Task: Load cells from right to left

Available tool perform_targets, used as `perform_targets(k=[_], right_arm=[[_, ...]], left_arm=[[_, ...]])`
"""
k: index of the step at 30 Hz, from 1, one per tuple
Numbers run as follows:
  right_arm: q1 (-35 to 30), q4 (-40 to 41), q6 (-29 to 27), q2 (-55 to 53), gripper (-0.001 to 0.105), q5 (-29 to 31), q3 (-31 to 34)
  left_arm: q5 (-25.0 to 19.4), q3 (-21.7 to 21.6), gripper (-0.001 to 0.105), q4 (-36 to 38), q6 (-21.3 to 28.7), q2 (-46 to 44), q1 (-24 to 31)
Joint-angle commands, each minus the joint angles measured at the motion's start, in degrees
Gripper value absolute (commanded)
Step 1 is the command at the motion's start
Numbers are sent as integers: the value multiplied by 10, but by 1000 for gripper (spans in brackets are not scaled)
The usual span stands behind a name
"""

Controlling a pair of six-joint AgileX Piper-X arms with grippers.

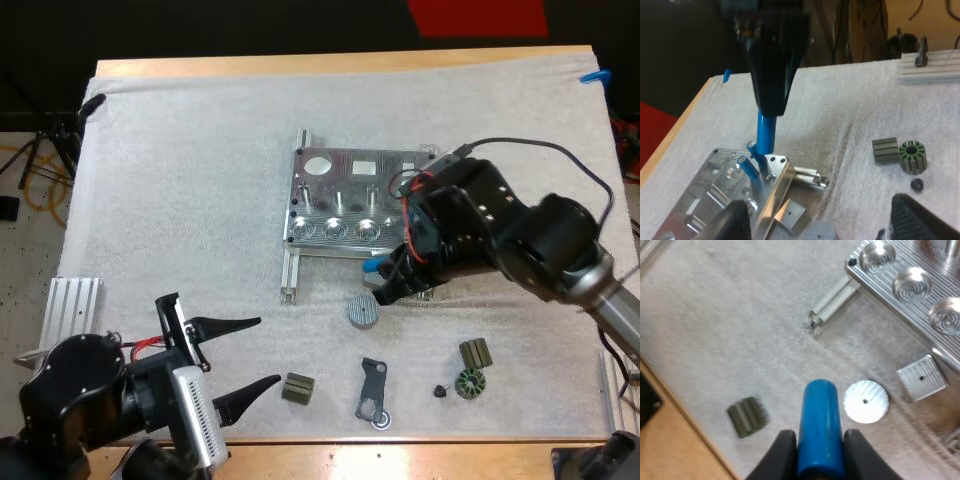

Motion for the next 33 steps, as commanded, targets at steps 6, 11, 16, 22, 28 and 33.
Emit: perform_targets(k=[6,11,16,22,28,33], right_arm=[[0,9,-22,50,16,50,-33],[-15,13,-24,83,16,57,-43],[-46,11,-27,109,16,57,-45],[-63,9,-56,135,16,68,-54],[-63,9,-88,176,16,94,-84],[-63,22,-129,215,16,143,-120]], left_arm=[[2,-2,59,28,-23,-19,-1],[2,-2,59,45,-27,-30,-1],[2,-2,59,45,-27,-41,-1],[2,-2,59,45,-27,-41,-1],[2,-2,59,45,-24,-41,-1],[2,-2,59,45,-24,-41,-1]])
